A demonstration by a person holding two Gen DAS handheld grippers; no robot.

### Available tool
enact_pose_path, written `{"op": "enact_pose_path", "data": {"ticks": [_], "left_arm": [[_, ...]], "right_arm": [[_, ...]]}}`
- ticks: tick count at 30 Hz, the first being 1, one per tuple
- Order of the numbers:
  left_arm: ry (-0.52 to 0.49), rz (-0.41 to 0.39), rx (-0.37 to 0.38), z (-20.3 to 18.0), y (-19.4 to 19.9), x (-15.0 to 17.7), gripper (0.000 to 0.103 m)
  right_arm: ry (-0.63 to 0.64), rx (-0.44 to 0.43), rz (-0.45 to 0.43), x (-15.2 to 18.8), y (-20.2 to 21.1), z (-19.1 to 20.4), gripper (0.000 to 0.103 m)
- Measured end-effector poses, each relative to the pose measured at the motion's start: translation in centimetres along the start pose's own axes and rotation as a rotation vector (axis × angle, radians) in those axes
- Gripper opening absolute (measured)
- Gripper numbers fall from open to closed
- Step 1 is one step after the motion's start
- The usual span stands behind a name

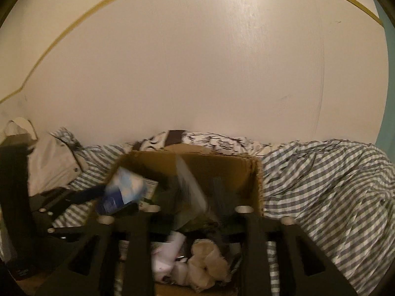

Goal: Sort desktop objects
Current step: 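Carry the tissue pack and white tube over the box and release both, then withdraw both tools from the box toward the blue card and hair tie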

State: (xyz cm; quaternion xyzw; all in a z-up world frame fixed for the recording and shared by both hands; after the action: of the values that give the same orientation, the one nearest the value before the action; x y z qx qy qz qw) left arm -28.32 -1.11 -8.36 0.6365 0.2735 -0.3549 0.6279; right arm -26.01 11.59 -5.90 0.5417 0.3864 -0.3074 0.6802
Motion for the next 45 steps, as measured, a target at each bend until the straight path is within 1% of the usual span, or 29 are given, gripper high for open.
{"op": "enact_pose_path", "data": {"ticks": [1,2,4,6,7,8,10,11,14,16,18,23,25,27,30,32,34,35,38,39,41,43,44,45], "left_arm": [[0.0,-0.004,-0.004,0.2,0.0,-0.1,0.083],[0.0,-0.005,-0.005,0.3,0.1,-0.1,0.083],[0.007,-0.001,-0.016,0.6,0.4,0.0,0.083],[0.012,-0.009,-0.024,0.8,0.9,0.2,0.09],[0.014,-0.019,-0.033,0.8,1.4,0.2,0.098],[0.015,-0.031,-0.041,0.7,1.8,0.2,0.101],[0.021,-0.053,-0.048,0.7,2.8,0.1,0.101],[0.024,-0.057,-0.048,0.8,3.1,0.0,0.101],[0.031,-0.083,-0.05,1.0,4.7,-0.1,0.102],[0.035,-0.106,-0.056,1.1,6.0,0.0,0.102],[0.04,-0.119,-0.051,1.1,6.9,0.3,0.103],[0.025,-0.124,-0.067,0.9,8.1,1.4,0.103],[0.043,-0.117,-0.07,1.0,8.2,2.3,0.103],[0.07,-0.109,-0.06,1.1,8.4,3.5,0.103],[0.11,-0.103,-0.066,1.5,8.7,5.5,0.103],[0.134,-0.082,-0.061,1.7,8.6,7.2,0.103],[0.152,-0.039,-0.023,1.6,8.3,9.2,0.103],[0.149,-0.026,-0.017,1.5,8.1,10.0,0.103],[0.105,0.035,-0.032,1.1,6.5,12.4,0.103],[0.095,0.047,-0.033,0.9,6.0,12.9,0.103],[0.077,0.067,-0.031,0.7,4.9,13.8,0.103],[0.051,0.085,-0.02,0.4,3.6,14.6,0.103],[0.045,0.102,-0.016,0.4,2.8,15.2,0.103],[0.042,0.121,0.004,0.4,2.0,15.8,0.103]], "right_arm": [[-0.016,-0.002,-0.019,-0.2,0.1,-0.4,0.077],[-0.027,0.003,-0.036,-0.4,0.4,-0.9,0.077],[-0.031,0.02,-0.036,-0.5,0.7,-1.5,0.077],[-0.042,0.027,-0.047,-0.4,1.3,-2.0,0.077],[-0.043,0.033,-0.05,-0.3,1.7,-2.2,0.08],[-0.043,0.035,-0.053,-0.3,2.0,-2.2,0.083],[-0.044,0.035,-0.066,-0.1,2.9,-2.4,0.089],[-0.043,0.032,-0.072,0.0,3.3,-2.4,0.09],[-0.025,0.03,-0.084,0.4,4.6,-2.3,0.097],[-0.012,0.041,-0.099,0.6,5.6,-2.3,0.101],[-0.002,0.057,-0.115,1.0,6.7,-2.3,0.103],[0.029,0.094,-0.116,2.8,9.0,-2.2,0.103],[0.031,0.088,-0.108,3.8,9.7,-2.1,0.103],[0.021,0.066,-0.079,5.5,10.1,-1.7,0.103],[0.012,0.053,-0.04,7.8,10.0,-1.4,0.103],[-0.002,0.043,-0.01,9.4,9.7,-1.2,0.103],[-0.016,0.036,0.025,11.0,9.1,-1.1,0.103],[-0.021,0.032,0.045,11.9,8.8,-1.0,0.103],[-0.013,0.023,0.085,14.2,8.0,-0.4,0.102],[-0.005,0.019,0.1,15.0,7.8,-0.1,0.1],[0.012,0.008,0.141,16.6,7.0,0.5,0.092],[0.037,-0.001,0.191,18.2,6.0,1.2,0.077],[0.044,-0.006,0.216,18.9,5.5,1.5,0.074],[0.042,-0.016,0.243,19.7,4.9,1.7,0.067]]}}
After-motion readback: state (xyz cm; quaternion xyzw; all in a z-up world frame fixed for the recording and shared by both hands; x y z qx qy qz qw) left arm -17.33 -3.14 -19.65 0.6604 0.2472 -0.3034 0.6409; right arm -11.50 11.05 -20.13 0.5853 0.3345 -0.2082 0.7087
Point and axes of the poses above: each gripper's, at about its wrist camera, not at the fingertips, and y roughly against the way its jaws point, z to its left, x to its underside, the point moved 9 cm from there along -y, roughly the way its jaws point, and after that the axes turned 2 degrees about -y, right-handed, at the moved point
